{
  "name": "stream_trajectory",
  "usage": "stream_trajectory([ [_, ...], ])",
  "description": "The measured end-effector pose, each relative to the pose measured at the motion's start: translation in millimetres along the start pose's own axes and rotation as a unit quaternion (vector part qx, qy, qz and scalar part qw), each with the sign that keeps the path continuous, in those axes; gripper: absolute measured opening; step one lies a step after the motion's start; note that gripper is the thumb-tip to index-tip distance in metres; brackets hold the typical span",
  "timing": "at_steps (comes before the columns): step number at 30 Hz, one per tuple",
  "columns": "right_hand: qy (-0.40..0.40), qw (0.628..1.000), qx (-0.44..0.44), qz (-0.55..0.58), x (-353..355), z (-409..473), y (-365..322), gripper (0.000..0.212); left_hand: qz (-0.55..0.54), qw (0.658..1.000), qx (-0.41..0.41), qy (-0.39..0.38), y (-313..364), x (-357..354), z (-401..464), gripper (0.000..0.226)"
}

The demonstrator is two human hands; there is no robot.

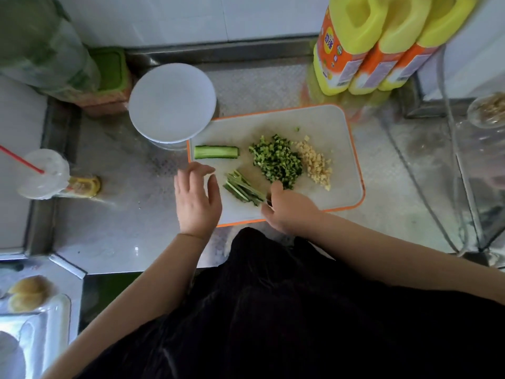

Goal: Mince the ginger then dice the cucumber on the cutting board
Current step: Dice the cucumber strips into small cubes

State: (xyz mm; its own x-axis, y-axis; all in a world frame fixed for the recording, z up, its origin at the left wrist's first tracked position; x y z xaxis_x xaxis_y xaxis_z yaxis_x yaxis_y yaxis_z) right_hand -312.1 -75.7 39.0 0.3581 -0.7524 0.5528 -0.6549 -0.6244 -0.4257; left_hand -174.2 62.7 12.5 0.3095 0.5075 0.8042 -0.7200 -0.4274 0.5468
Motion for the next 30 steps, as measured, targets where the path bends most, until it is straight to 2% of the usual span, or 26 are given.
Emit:
stream_trajectory([
  [1, -0.006, 1.000, 0.009, -0.011, -5, -4, 2, 0.032, -0.007, 1.000, -0.002, 0.009, 5, 9, 7, 0.016],
  [2, -0.012, 1.000, 0.016, -0.015, -10, -6, 3, 0.034, -0.013, 1.000, -0.005, -0.019, 7, 15, 14, 0.017],
  [4, -0.022, 0.999, 0.024, -0.010, -19, -9, 5, 0.038, -0.024, 0.984, 0.005, -0.178, 6, 18, 24, 0.020],
  [6, -0.022, 0.999, 0.030, 0.008, -22, -8, 7, 0.037, -0.009, 0.940, 0.021, -0.339, 7, 15, 27, 0.024],
  [7, -0.018, 0.999, 0.034, 0.013, -23, -7, 7, 0.036, 0.013, 0.922, 0.018, -0.386, 9, 13, 27, 0.029],
  [10, -0.018, 0.999, 0.046, -0.008, -24, -4, 5, 0.046, 0.076, 0.880, -0.007, -0.469, 15, 5, 27, 0.036],
  [13, -0.033, 0.998, 0.056, -0.025, -28, 0, 4, 0.050, 0.105, 0.845, 0.032, -0.523, 11, -4, 32, 0.033],
  [16, -0.033, 0.997, 0.066, -0.018, -27, 2, 5, 0.036, 0.126, 0.831, 0.040, -0.540, 10, -12, 41, 0.041],
  [18, -0.029, 0.997, 0.066, -0.019, -25, 1, 5, 0.031, 0.128, 0.827, 0.029, -0.546, 9, -17, 47, 0.032],
  [20, -0.027, 0.997, 0.067, -0.026, -24, 0, 4, 0.030, 0.125, 0.823, 0.026, -0.554, 7, -22, 53, 0.026],
  [26, -0.041, 0.996, 0.082, -0.022, -21, -5, 4, 0.035, 0.130, 0.811, 0.024, -0.570, 8, -31, 62, 0.029],
  [28, -0.035, 0.996, 0.079, -0.009, -17, -10, 7, 0.031, 0.097, 0.839, 0.017, -0.535, 11, -25, 73, 0.028],
  [30, -0.005, 0.997, 0.071, 0.018, -12, -14, 13, 0.025, 0.057, 0.897, 0.007, -0.439, 12, -10, 86, 0.030],
])
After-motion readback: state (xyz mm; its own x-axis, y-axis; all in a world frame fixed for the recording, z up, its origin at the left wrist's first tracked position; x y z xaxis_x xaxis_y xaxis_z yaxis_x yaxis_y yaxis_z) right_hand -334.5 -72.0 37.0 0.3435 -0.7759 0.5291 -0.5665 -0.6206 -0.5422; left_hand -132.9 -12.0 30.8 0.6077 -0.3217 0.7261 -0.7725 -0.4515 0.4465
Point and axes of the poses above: each hand's wrist, its own z-axis towards the middle knuckle, its own x-axis out of the back of the hand, y = z × x, the point moved 1 cm from there along z, towards the middle knuckle, and after that the axes turned 14 degrees about -y, right-handed, at the moved point
